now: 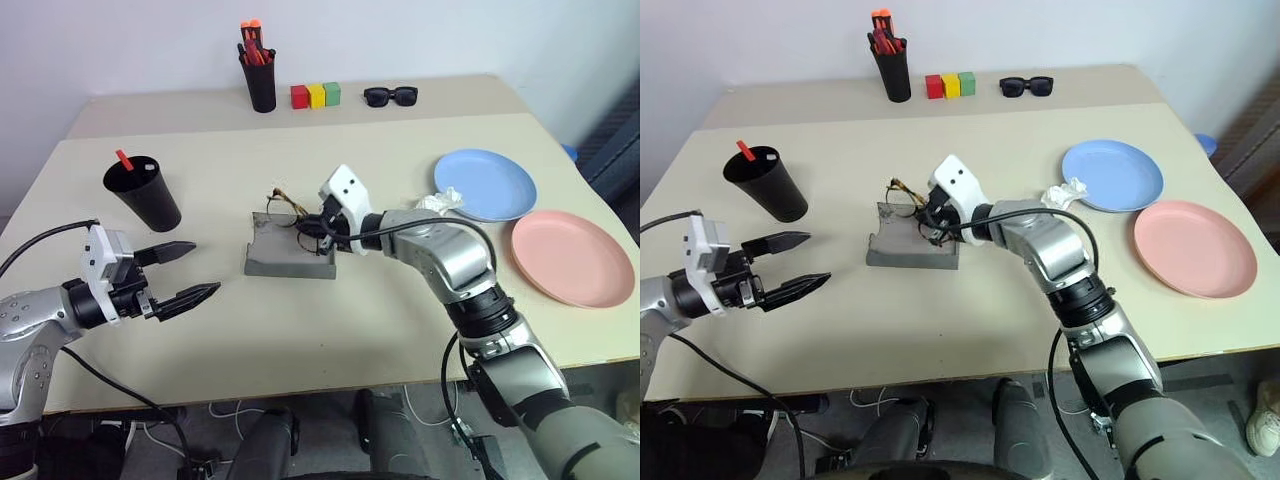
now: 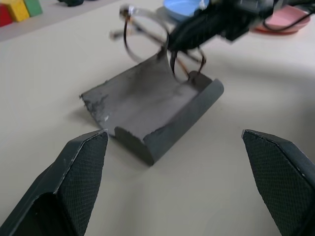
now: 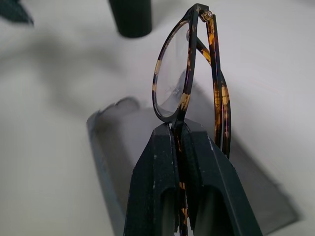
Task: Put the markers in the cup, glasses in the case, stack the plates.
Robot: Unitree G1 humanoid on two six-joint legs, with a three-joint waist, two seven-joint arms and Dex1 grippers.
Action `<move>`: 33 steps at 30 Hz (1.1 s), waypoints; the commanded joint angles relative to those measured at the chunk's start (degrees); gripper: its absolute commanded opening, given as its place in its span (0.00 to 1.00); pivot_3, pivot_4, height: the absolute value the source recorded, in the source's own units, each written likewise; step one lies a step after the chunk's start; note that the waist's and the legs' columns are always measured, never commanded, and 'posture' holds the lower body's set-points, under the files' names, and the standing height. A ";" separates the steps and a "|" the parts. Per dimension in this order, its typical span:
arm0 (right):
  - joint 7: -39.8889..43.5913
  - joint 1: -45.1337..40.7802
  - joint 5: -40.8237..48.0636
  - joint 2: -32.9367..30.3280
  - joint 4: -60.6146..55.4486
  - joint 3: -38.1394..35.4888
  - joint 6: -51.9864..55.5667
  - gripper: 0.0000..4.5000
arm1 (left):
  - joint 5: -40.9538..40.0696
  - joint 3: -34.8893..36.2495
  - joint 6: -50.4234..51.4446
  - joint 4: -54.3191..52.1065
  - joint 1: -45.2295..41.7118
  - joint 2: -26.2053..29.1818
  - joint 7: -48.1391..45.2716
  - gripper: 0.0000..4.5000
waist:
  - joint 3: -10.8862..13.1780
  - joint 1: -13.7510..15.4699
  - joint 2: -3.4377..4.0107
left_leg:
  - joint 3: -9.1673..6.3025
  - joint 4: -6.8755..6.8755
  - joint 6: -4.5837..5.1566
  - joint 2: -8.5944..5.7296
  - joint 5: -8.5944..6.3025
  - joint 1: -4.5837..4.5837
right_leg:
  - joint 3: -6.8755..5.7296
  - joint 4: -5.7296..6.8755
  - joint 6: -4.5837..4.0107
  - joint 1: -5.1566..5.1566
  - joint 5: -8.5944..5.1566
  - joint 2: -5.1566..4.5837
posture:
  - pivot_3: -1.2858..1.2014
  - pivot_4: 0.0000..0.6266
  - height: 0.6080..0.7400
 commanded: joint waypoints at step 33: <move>9.43 0.72 6.27 1.77 -0.43 -16.25 -6.27 1.00 | 5.40 -7.48 -2.22 3.95 -15.86 -4.37 10.26 0.94 | -0.01 0.61 -0.01 | 0.04 0.01 -0.09 0.06 0.01 -0.02 | 0.00 -0.01 -0.09 -0.03 0.08 0.07 | 0.52 0.24 1.00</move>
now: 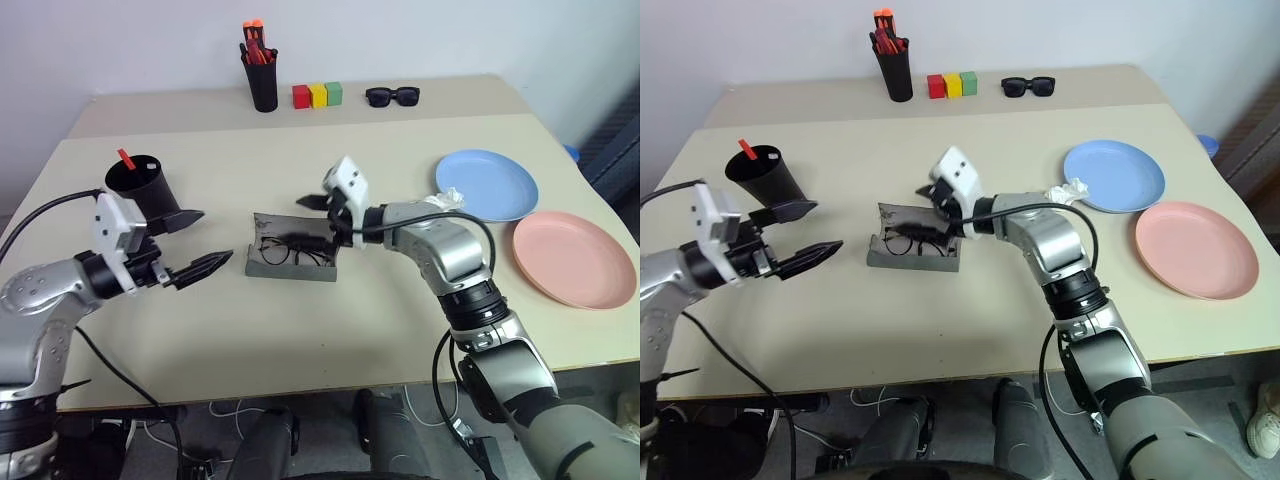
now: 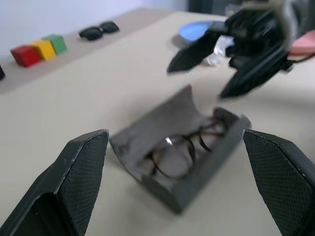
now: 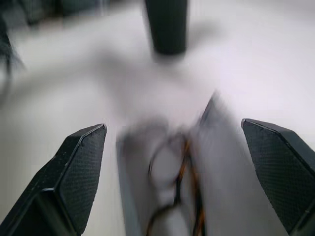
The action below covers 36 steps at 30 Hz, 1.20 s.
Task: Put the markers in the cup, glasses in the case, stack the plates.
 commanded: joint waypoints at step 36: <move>-10.65 13.21 7.63 -6.97 -16.74 -10.33 0.97 1.00 | 26.61 -26.04 19.31 56.34 -49.60 -12.99 -20.41 0.01 | 0.00 -1.71 -0.05 | 0.07 0.08 0.03 -0.04 -0.01 -0.03 | 0.00 0.13 0.04 0.01 0.10 0.03 | 0.52 0.24 1.00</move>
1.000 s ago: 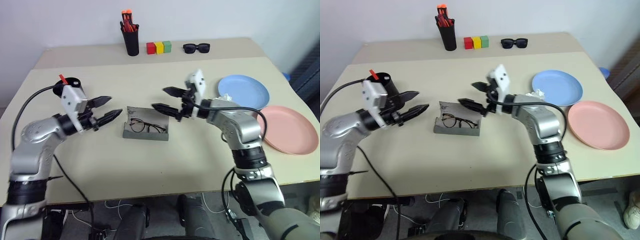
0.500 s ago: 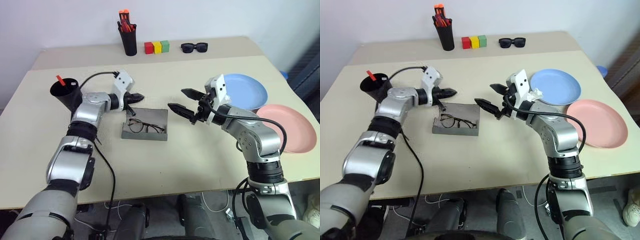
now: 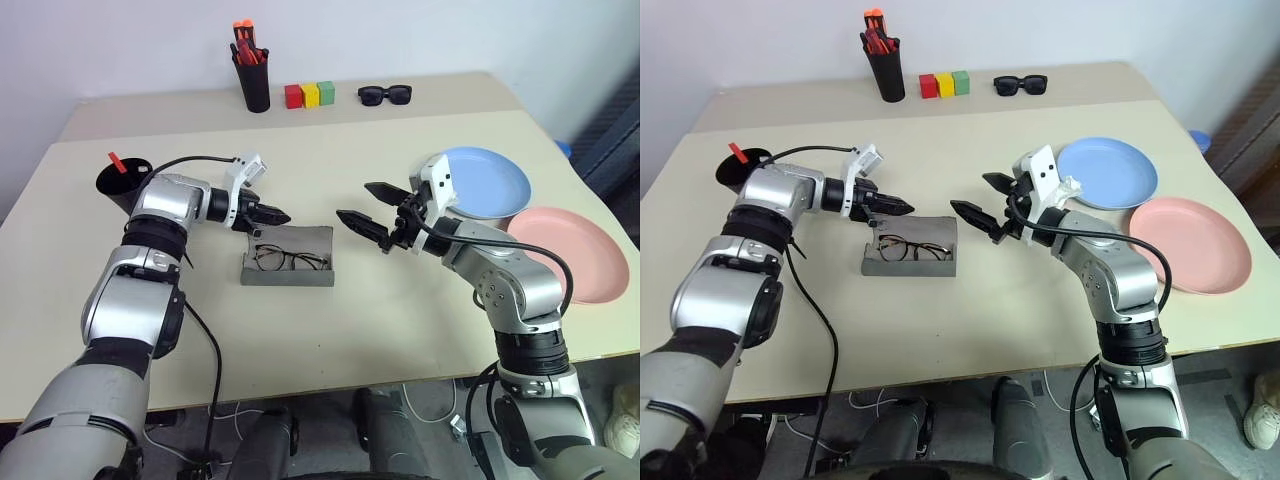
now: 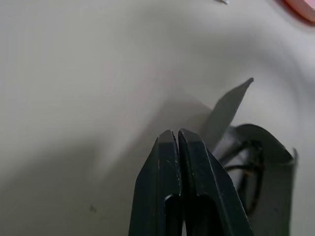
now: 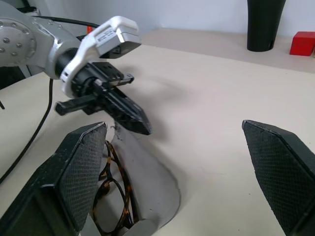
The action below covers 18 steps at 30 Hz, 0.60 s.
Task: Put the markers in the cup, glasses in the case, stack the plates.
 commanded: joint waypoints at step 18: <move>-0.73 -3.61 -2.44 -0.53 2.95 -0.06 -5.53 1.00 | -12.01 14.74 -1.43 -38.80 18.67 1.56 16.57 0.21 | 0.00 0.90 0.02 | 0.03 0.07 -0.03 0.05 0.02 -0.04 | 0.05 -0.03 -0.04 -0.11 0.01 -0.03 | 0.52 0.24 1.00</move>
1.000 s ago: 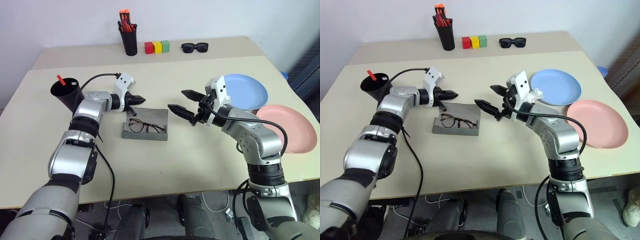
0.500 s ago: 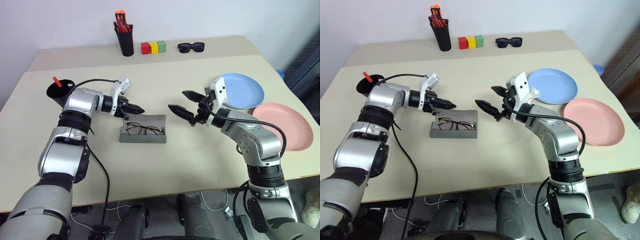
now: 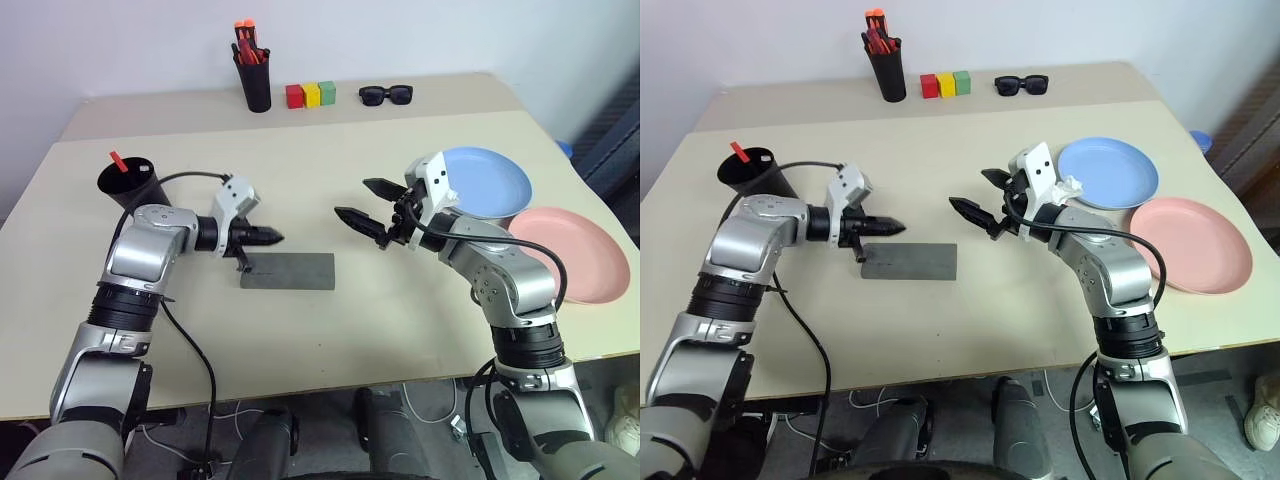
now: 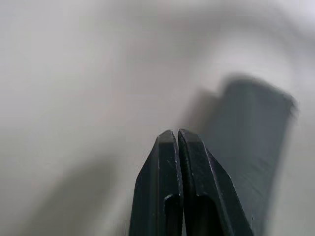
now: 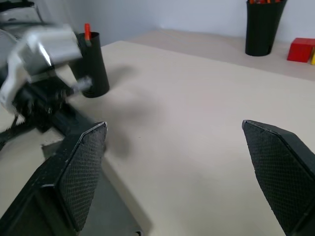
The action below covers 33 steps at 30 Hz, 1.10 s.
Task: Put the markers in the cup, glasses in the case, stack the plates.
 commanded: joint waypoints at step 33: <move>-11.86 23.90 -8.89 -28.31 -1.46 -18.05 21.90 0.73 | -17.39 6.30 -12.57 -1.93 4.69 3.20 -11.51 1.00 | -0.03 0.95 0.01 | 0.20 0.32 0.11 0.02 -0.06 0.12 | 0.05 -0.09 0.00 0.35 0.00 0.01 | 0.52 0.24 1.00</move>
